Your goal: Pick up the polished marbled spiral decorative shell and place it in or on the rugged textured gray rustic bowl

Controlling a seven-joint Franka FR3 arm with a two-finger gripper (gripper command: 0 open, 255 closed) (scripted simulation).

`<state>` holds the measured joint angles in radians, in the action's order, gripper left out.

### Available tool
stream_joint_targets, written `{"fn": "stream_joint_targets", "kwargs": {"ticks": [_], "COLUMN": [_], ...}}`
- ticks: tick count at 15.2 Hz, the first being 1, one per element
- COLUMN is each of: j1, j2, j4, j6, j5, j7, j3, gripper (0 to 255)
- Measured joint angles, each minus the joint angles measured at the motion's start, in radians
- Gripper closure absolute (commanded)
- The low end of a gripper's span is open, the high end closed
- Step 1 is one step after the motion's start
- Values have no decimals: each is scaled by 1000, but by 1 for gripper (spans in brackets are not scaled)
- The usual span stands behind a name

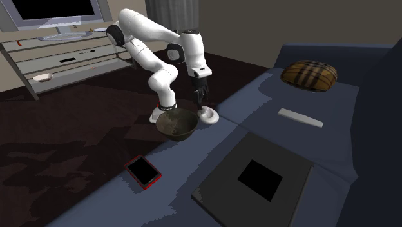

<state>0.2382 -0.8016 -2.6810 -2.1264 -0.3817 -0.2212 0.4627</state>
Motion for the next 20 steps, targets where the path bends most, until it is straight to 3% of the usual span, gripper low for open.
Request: {"fn": "stream_joint_targets", "kwargs": {"ticks": [9, 10, 12, 17, 20], "j1": [0, 0, 0, -19, -16], "j2": [0, 0, 8, 122, 153], "j4": [0, 0, -2, 8, -7], "j6": [0, 0, 8, 108, 94], "j5": [0, 0, -16, -150, -184], "j7": [0, 0, 25, 241, 278], "j3": [0, 0, -38, -347, -379], "gripper": [255, 0, 0, 0, 0]}}
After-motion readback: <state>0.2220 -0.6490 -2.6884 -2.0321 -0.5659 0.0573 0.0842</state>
